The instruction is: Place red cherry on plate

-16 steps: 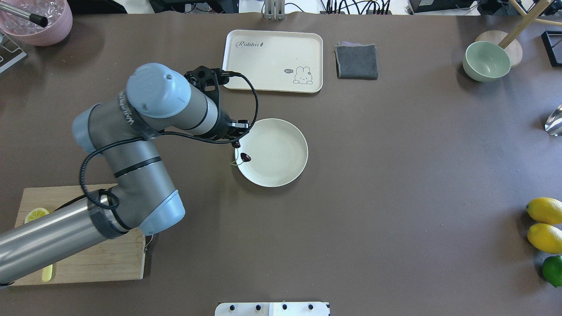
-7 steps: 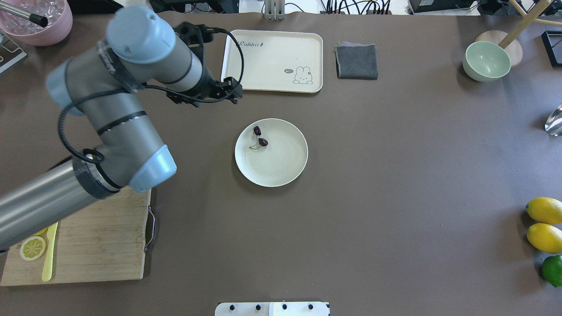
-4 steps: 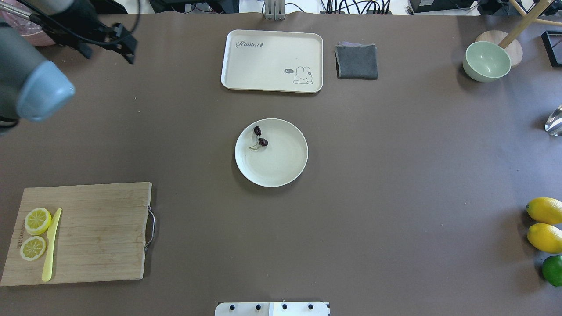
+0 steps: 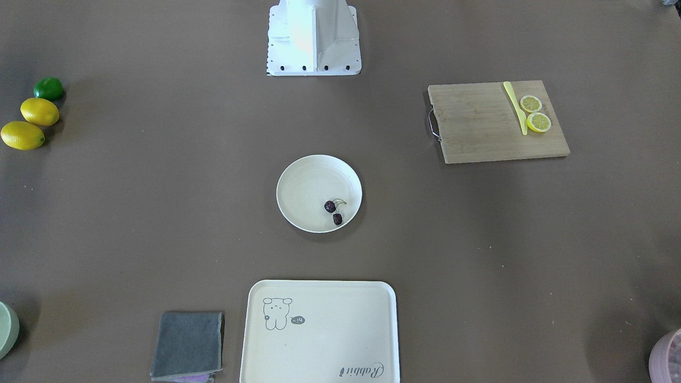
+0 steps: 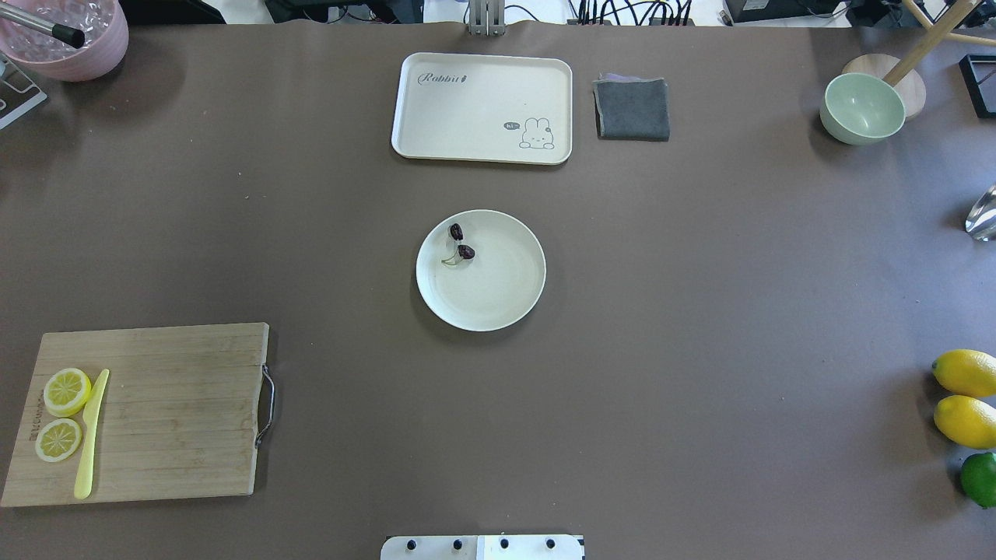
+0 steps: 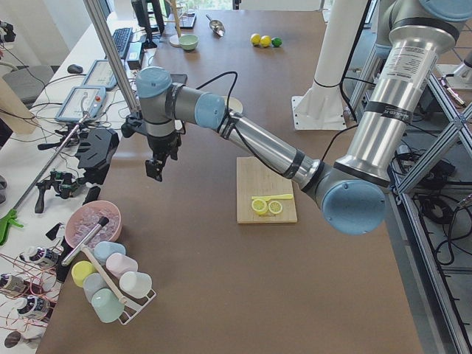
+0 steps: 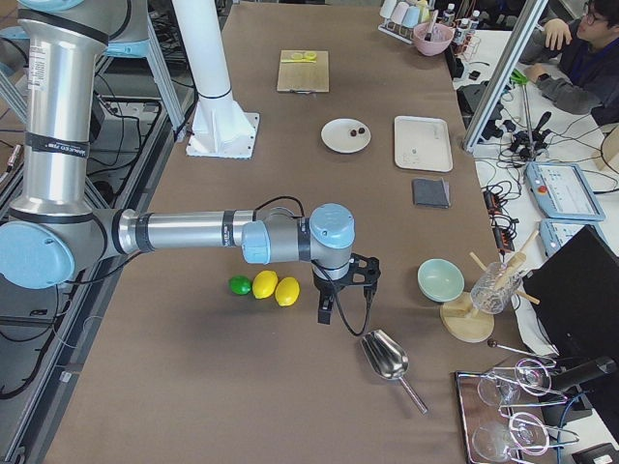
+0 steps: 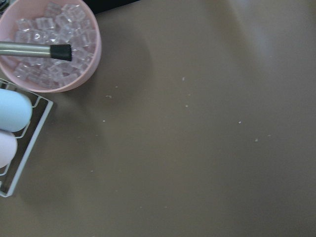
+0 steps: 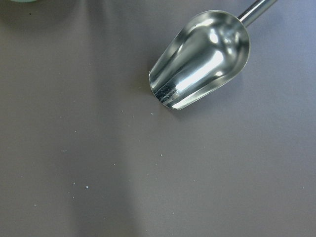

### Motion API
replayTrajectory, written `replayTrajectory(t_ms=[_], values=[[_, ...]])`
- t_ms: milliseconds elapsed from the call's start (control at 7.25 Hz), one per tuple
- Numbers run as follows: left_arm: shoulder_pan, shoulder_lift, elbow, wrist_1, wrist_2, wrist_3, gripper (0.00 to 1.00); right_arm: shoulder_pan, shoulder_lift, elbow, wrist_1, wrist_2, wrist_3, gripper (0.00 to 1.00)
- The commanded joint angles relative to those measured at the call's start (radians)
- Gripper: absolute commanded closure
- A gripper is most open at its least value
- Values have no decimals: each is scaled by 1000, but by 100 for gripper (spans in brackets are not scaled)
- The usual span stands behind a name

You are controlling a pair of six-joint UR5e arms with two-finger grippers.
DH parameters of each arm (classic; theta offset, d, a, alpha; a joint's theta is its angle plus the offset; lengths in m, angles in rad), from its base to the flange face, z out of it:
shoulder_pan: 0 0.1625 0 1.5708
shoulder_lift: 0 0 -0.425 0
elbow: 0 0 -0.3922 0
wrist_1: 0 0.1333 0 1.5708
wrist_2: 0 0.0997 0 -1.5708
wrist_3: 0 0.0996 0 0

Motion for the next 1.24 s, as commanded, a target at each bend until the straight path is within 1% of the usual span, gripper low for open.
replayTrajectory(t_ms=[0, 138, 276, 414, 552, 690, 828, 966, 1103], values=[[-72, 79, 65, -4, -6, 181, 2, 0, -2, -8, 2, 2, 0, 0], [-69, 166, 71, -62, -11, 171, 2, 0, -2, -14, 2, 2, 0, 0], [-72, 228, 120, -217, -15, 172, 2, 0, -2, -23, 2, -7, 0, 0], [-69, 250, 161, -290, -15, 149, 2, -2, 0, -34, 2, -12, 0, 0], [-67, 253, 171, -301, -15, 23, 2, 0, 0, -34, 2, -10, 0, 0], [-69, 268, 155, -300, -17, -24, 2, -2, 0, -34, 3, -10, 0, 0], [-69, 271, 154, -291, -31, -30, 2, -2, 3, -34, 2, -10, 0, 0], [-75, 274, 158, -295, -122, -30, 2, -2, 5, -34, 3, -10, 0, 0], [-81, 274, 154, -297, -149, -29, 2, -2, 5, -34, 2, -9, 0, 0]])
